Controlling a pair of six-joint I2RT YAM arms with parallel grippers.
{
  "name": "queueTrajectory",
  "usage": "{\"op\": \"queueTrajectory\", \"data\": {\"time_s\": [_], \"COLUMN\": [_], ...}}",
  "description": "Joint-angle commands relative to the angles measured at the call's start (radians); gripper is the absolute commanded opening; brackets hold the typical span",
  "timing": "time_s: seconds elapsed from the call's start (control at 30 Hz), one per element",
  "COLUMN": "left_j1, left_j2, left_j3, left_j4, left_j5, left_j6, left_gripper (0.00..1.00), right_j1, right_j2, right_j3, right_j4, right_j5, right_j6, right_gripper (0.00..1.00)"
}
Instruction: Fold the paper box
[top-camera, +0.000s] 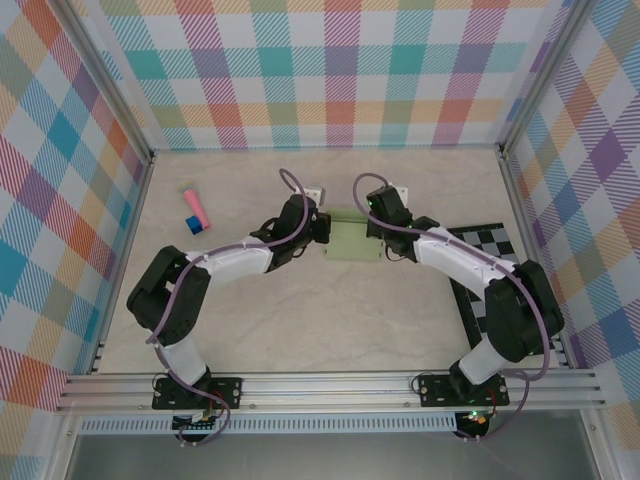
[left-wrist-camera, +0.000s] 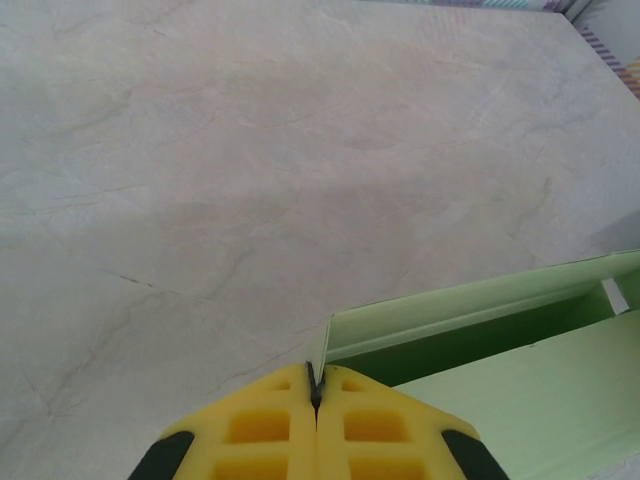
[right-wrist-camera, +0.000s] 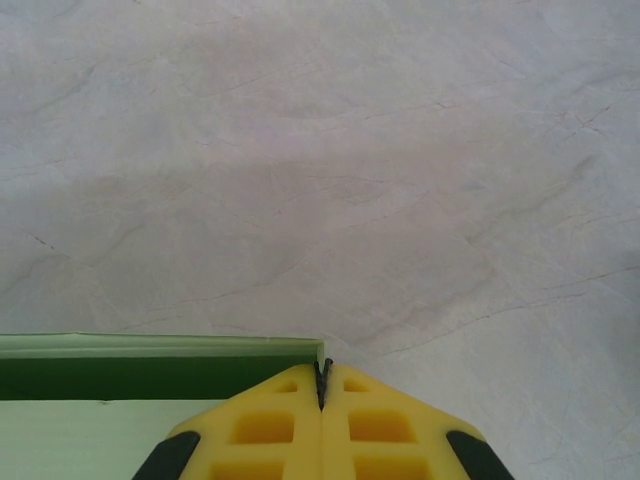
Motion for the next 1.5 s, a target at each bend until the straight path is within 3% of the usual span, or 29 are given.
{"op": "queueTrajectory", "data": {"time_s": [0.0, 0.43, 0.6, 0.97, 1.13, 1.37, 1.4, 1.47], "left_j1": [-0.043, -0.073, -0.076, -0.056, -0.045, -0.044, -0.044, -0.043], "left_j2": [-0.037, -0.032, 0.006, 0.178, 0.247, 0.267, 0.266, 0.268], "left_j3": [-0.033, -0.135, -0.193, -0.124, -0.047, 0.004, 0.006, 0.002], "left_j4": [0.142, 0.276, 0.427, 0.628, 0.628, 0.585, 0.579, 0.580], "left_j5": [0.002, -0.036, -0.077, -0.070, -0.067, -0.155, -0.158, -0.157], "left_j6": [0.028, 0.095, 0.170, 0.202, 0.190, 0.182, 0.184, 0.182], "left_gripper": [0.00, 0.00, 0.00, 0.00, 0.00, 0.00, 0.00, 0.00], "right_j1": [0.021, 0.022, 0.018, -0.068, -0.076, -0.078, -0.078, -0.077], "right_j2": [-0.034, -0.097, -0.103, -0.021, 0.013, -0.009, -0.013, -0.023], "right_j3": [-0.046, -0.158, -0.205, -0.222, -0.214, -0.232, -0.219, -0.198], "right_j4": [0.071, 0.189, 0.287, 0.493, 0.544, 0.518, 0.495, 0.458], "right_j5": [-0.072, -0.138, -0.173, -0.277, -0.295, -0.282, -0.301, -0.337], "right_j6": [-0.023, -0.023, -0.041, -0.124, -0.139, -0.082, -0.085, -0.086], "right_gripper": [0.00, 0.00, 0.00, 0.00, 0.00, 0.00, 0.01, 0.21]}}
